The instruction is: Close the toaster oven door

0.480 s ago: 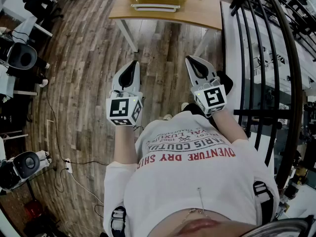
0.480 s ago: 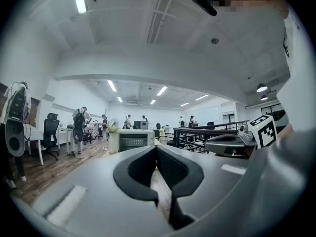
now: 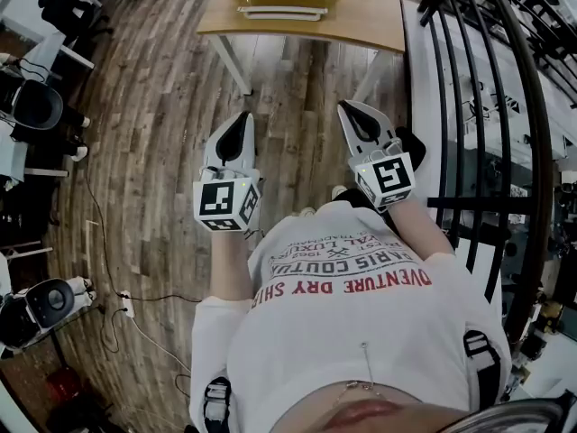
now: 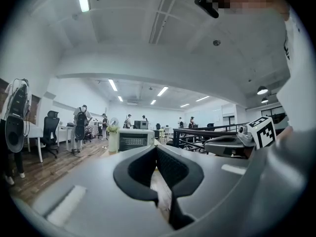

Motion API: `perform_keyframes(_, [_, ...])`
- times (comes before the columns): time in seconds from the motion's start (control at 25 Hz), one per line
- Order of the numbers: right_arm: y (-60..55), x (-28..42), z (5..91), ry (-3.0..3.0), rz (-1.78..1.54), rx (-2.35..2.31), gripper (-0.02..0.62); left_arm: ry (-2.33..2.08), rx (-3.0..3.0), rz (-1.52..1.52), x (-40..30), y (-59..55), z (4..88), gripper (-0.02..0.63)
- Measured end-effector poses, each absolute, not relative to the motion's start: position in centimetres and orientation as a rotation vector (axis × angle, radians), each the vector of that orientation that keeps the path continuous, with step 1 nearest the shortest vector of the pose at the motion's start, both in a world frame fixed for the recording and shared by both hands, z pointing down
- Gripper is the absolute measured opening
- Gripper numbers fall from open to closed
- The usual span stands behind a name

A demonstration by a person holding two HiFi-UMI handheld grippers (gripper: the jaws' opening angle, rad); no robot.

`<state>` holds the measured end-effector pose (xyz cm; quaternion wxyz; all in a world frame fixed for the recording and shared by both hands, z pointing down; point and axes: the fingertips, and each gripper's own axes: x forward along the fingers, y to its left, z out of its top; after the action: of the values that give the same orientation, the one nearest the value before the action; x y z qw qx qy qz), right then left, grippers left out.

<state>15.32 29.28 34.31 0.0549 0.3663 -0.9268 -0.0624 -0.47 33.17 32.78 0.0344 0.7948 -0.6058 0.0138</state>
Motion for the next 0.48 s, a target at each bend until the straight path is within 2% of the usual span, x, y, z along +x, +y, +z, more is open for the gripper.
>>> perform_keyframes(0.28, [30.0,14.1,35.0,-2.819,-0.152,1.093,0.005,-1.888,2.392,0.037,-1.9,33.8,34.1,0.017])
perform_keyframes(0.32, [30.0,13.9,35.3,-2.816,-0.151,1.091,0.005,-1.888,2.387,0.051,-2.1,33.8,34.5,0.037])
perform_keyframes(0.4, [30.2,13.6,35.8,-2.808,-0.143,1.084,0.005,-1.87,2.386,0.073,-2.3,34.0,35.2,0.152])
perform_keyframes(0.48, [30.5,13.2,36.3,-2.797,-0.129,1.07,0.005,-1.862,2.373,0.074,-2.8,34.2,35.6,0.153])
